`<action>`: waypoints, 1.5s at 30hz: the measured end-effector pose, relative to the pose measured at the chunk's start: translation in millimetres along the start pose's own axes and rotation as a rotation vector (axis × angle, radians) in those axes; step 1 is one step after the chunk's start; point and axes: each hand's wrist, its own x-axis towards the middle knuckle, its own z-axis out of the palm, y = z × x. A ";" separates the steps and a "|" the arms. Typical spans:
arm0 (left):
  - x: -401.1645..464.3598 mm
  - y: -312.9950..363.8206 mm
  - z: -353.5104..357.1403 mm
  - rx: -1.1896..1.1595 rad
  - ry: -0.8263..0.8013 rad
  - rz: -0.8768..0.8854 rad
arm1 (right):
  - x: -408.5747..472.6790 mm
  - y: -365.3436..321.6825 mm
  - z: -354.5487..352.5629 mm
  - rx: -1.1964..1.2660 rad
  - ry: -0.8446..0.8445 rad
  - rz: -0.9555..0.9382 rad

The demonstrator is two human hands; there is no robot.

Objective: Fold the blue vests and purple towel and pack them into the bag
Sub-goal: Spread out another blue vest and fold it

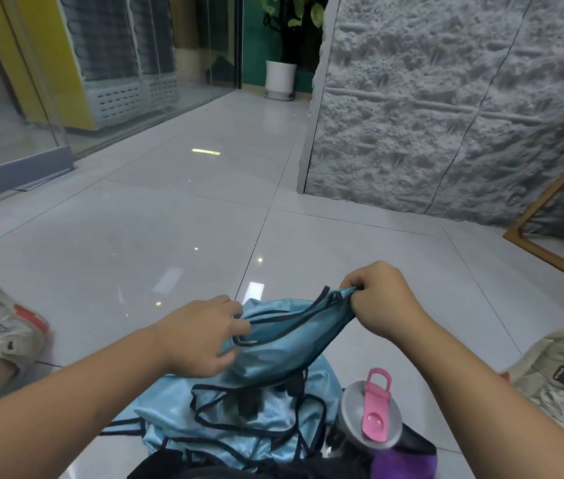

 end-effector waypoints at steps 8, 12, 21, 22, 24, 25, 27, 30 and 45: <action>0.3 21.9 -25.4 0.048 -0.151 -0.047 | -4.2 -37.9 -11.3 0.123 0.187 -0.138; 6.2 32.7 -24.8 0.089 -0.108 -0.135 | -4.9 -57.2 -13.9 0.235 0.191 -0.201; -2.5 9.8 -71.7 0.038 0.093 -0.377 | -3.0 -79.2 -48.1 0.274 0.264 -0.263; -4.8 3.8 -81.6 0.025 0.132 -0.396 | -1.0 -79.9 -52.3 0.261 0.285 -0.252; -10.1 -6.4 -103.1 0.003 0.202 -0.444 | 4.2 -83.7 -59.5 0.233 0.338 -0.239; -12.9 -10.9 -114.3 -0.028 0.229 -0.466 | 7.1 -87.3 -62.6 0.217 0.367 -0.240; -18.2 -17.2 -135.6 -0.125 0.260 -0.496 | 14.7 -96.9 -70.1 0.181 0.420 -0.268; -25.0 -27.5 -169.4 -0.176 0.285 -0.502 | 31.6 -119.1 -86.7 0.158 0.498 -0.316; -39.5 -45.5 -265.8 -0.585 0.553 -0.382 | 60.4 -223.3 -173.6 0.384 0.535 -0.428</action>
